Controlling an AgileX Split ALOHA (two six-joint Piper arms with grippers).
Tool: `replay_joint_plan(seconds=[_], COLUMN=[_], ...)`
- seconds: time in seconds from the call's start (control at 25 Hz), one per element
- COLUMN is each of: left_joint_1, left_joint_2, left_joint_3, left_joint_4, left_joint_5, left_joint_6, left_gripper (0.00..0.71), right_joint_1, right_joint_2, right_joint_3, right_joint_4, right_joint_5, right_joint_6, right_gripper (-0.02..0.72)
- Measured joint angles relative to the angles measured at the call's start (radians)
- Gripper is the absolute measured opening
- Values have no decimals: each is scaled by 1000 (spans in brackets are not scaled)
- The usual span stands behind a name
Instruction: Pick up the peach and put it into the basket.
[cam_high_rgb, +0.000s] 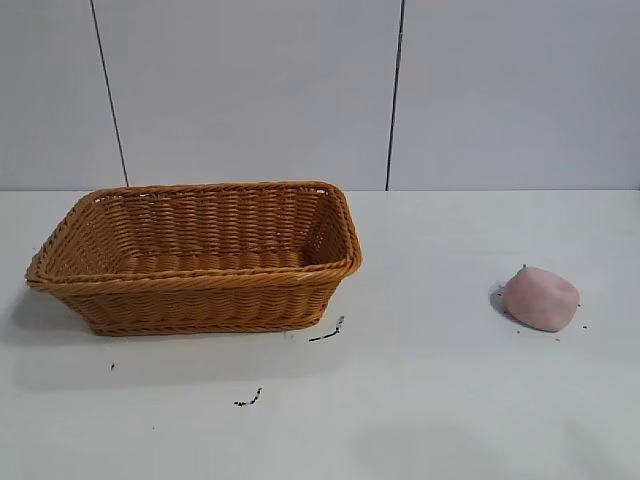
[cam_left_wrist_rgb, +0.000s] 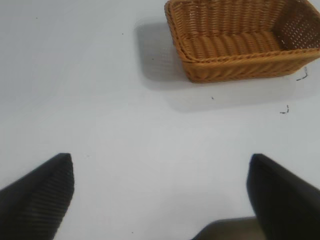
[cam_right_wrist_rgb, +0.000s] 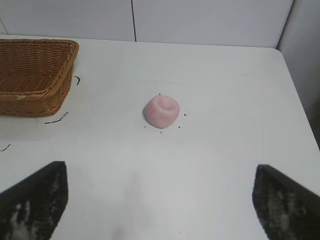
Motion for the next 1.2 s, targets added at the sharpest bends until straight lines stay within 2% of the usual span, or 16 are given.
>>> replay_joint_plan(seconds=[0.44, 0.8, 1.0, 1.2], left_joint_1=[0, 0, 0, 0], left_joint_2=[0, 0, 0, 0], left_joint_3=[0, 0, 0, 0], left_joint_4=[0, 0, 0, 0], left_joint_5=[0, 0, 0, 0], left_joint_6=[0, 0, 0, 0], left_gripper=[692, 692, 692, 692], right_joint_1=[0, 0, 0, 0], right_joint_2=[61, 692, 1086, 1401], right_joint_3=[-3, -62, -212, -411], right_joint_4=[0, -1, -1, -1], right_joint_5=[-1, -62, -125, -145], right_joint_6=[17, 39, 42, 35], right_gripper=[689, 689, 689, 689])
